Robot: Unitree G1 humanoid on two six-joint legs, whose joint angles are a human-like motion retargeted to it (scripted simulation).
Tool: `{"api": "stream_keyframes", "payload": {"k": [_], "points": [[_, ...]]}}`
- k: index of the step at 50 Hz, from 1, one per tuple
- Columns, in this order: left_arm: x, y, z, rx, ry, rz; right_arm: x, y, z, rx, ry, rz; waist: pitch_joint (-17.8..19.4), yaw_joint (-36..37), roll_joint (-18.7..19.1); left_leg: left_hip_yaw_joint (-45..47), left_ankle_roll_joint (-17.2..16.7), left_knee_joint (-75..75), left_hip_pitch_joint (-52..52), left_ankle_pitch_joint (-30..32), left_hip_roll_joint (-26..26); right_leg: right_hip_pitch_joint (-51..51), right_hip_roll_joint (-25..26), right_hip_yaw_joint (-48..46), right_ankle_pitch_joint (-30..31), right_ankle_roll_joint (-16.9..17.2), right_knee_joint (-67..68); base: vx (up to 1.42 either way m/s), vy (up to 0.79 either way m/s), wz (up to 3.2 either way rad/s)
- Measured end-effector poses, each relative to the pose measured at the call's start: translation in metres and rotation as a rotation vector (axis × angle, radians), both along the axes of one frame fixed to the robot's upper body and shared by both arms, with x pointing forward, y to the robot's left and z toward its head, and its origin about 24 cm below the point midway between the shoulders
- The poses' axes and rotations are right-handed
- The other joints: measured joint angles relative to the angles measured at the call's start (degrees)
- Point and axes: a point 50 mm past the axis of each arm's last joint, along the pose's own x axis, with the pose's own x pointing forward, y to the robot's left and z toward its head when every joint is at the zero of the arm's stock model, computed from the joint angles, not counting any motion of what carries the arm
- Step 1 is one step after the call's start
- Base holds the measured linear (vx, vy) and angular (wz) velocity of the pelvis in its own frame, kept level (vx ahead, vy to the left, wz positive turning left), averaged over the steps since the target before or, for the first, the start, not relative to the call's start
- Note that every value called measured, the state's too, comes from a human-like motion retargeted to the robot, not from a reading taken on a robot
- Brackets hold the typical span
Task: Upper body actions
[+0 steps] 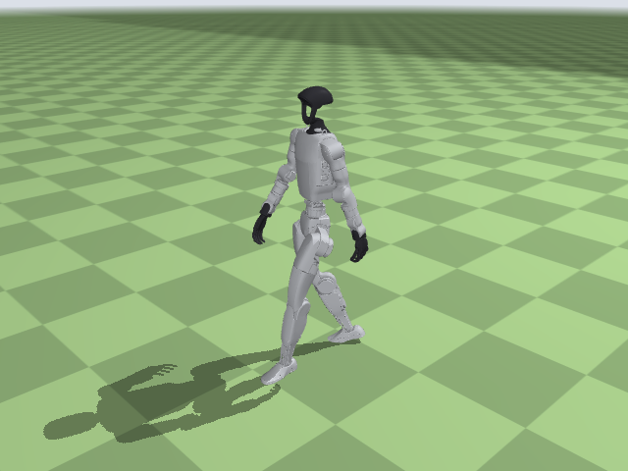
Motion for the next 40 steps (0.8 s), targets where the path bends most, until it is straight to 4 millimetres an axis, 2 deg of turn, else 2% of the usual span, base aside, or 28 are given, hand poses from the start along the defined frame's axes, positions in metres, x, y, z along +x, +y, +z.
{"api": "stream_keyframes", "payload": {"k": [3,5,7,10,12,15,17,21,25,28,30,32,35,37,40], "points": [[0.005,0.002,-0.002,0.023,-0.017,0.028,-0.038,0.011,-0.016,0.043,0.094,-0.094,0.3,2.4,-0.5,-4.9,-0.8,3.5,3.1,-5.7,-0.2,1.1,-2.5,-1.3,10.0,-1.3,6.9,1.06,-0.09,-0.28],[0.017,0.002,-0.005,0.032,-0.055,0.040,-0.064,0.010,-0.024,0.014,0.177,-0.134,0.9,3.5,1.0,-2.1,-0.8,3.5,7.1,-8.6,1.6,0.0,-3.3,-2.8,17.0,-3.1,15.3,0.73,-0.08,-0.09],[0.035,0.002,-0.010,0.038,-0.103,0.051,-0.085,0.007,-0.029,-0.047,0.258,-0.136,1.6,1.4,3.4,-2.3,-1.2,3.9,10.4,-11.5,3.4,-1.5,-4.5,-8.6,20.2,-6.1,25.1,0.80,-0.07,0.56],[0.062,0.008,-0.014,0.037,-0.173,0.024,-0.117,-0.002,-0.031,-0.145,0.397,-0.104,2.2,-0.7,5.9,-3.1,-1.6,4.6,13.6,-14.7,5.0,-5.7,-6.4,-12.9,13.5,-10.4,36.9,0.67,-0.08,0.45],[0.089,0.016,-0.015,0.038,-0.223,-0.054,-0.133,-0.006,-0.031,-0.179,0.452,-0.097,2.8,-3.0,6.8,-4.4,-1.7,4.3,15.1,-15.8,5.3,-9.4,-4.7,-14.4,10.4,-11.1,38.9,0.63,-0.18,1.01],[0.133,0.032,-0.015,0.072,-0.312,-0.216,-0.155,-0.008,-0.032,-0.196,0.489,-0.121,3.3,-5.0,6.1,-7.3,-1.6,2.6,17.3,-16.9,3.1,-16.6,2.6,-10.5,7.6,-9.6,32.9,0.53,-0.28,0.98],[0.165,0.040,-0.012,0.097,-0.388,-0.327,-0.168,-0.008,-0.032,-0.202,0.508,-0.156,3.7,-6.5,4.5,-9.2,-1.3,1.3,18.9,-17.5,0.3,-21.2,5.4,-7.9,7.3,-8.0,25.0,0.39,-0.25,0.99],[0.222,0.048,-0.002,0.130,-0.556,-0.491,-0.181,-0.012,-0.030,-0.211,0.547,-0.220,5.0,-9.4,0.0,-12.3,-0.5,-0.2,23.5,-20.2,-6.7,-26.5,6.0,-4.7,10.0,-7.2,4.9,0.58,-0.35,0.80],[0.253,0.043,0.007,0.143,-0.686,-0.562,-0.188,-0.017,-0.028,-0.229,0.577,-0.264,6.4,-11.9,-1.1,-15.0,-0.5,-0.5,30.3,-23.9,-10.0,-30.0,6.9,2.3,10.8,-5.0,-7.1,0.61,-0.33,0.58],[0.251,0.032,0.004,0.110,-0.706,-0.562,-0.194,-0.020,-0.027,-0.221,0.614,-0.263,5.0,-12.1,-0.1,-14.8,-1.6,2.3,32.6,-24.2,-9.9,-29.0,7.4,4.0,14.0,-8.4,-6.3,0.65,-0.27,0.24],[0.238,0.025,-0.001,0.081,-0.687,-0.544,-0.199,-0.019,-0.027,-0.195,0.650,-0.248,2.7,-12.6,-0.4,-14.4,-2.5,5.9,32.4,-20.6,-10.5,-27.8,5.0,-2.3,16.7,-8.4,-5.3,0.68,-0.32,0.29],[0.220,0.018,-0.007,0.054,-0.647,-0.521,-0.197,-0.015,-0.029,-0.150,0.673,-0.238,2.2,-12.9,-0.4,-13.1,-2.1,14.1,30.2,-11.9,-9.5,-27.2,5.7,8.8,12.3,-9.3,-1.6,0.52,-0.28,0.32],[0.194,0.014,-0.013,0.053,-0.555,-0.485,-0.184,-0.004,-0.033,-0.074,0.630,-0.230,4.7,-12.1,-1.9,-8.1,-1.2,34.8,23.3,0.7,-5.1,-21.5,1.3,7.6,8.4,-8.2,-0.5,0.51,-0.41,0.40],[0.179,0.019,-0.015,0.056,-0.492,-0.456,-0.171,0.001,-0.035,-0.043,0.573,-0.189,4.8,-14.4,-2.6,-3.3,0.8,44.5,20.6,0.9,-0.5,-18.8,-0.8,3.0,6.2,-8.2,-0.5,0.50,-0.37,0.97],[0.156,0.021,-0.017,0.063,-0.404,-0.410,-0.147,0.003,-0.034,-0.045,0.483,-0.078,5.2,-12.9,-3.7,3.8,3.1,52.8,15.7,-6.9,3.7,-17.1,-2.6,3.6,3.7,-8.1,0.3,0.38,-0.25,-0.19]]}}
